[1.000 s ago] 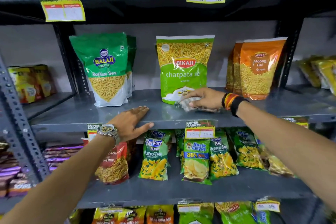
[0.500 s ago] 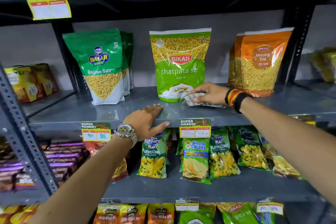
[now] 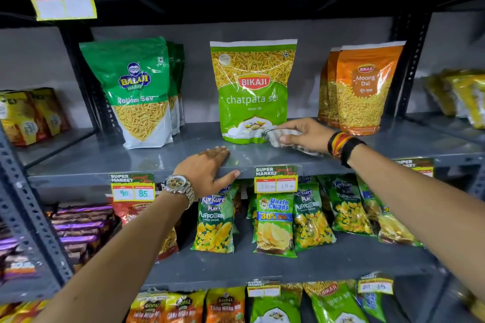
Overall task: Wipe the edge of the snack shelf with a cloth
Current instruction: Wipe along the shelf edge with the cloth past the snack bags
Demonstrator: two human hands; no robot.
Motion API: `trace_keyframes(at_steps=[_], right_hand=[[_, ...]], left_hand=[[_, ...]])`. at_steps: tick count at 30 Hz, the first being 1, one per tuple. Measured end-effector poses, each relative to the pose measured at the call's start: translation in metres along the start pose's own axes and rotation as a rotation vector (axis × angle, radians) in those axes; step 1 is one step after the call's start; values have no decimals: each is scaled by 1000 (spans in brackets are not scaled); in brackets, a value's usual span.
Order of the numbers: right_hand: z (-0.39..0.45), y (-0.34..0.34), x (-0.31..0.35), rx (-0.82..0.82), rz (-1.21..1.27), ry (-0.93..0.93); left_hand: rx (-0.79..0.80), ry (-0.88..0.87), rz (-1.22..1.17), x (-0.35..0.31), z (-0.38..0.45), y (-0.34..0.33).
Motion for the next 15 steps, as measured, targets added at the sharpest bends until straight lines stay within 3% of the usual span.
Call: trace_keyframes(at_steps=[4, 6, 9, 15], right_hand=[[2, -20, -7, -74, -164, -16], [-8, -30, 4, 8, -193, 36], [-27, -22, 16, 163, -47, 42], [-14, 37, -28, -103, -150, -97]], left_hand=[[-4, -2, -4, -1, -1, 2], [-3, -6, -11, -2, -2, 3], [14, -6, -21, -1, -3, 3], [38, 4, -31, -5, 1, 3]])
Point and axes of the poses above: each hand's wrist, its own z-axis towards the middle knuckle, its own y-axis out of the back of the hand, x = y × z, the point moved 6 cm from there along z, towards the middle knuckle, and after that the axes turned 1 degree about -y, right-handed, at the moved point
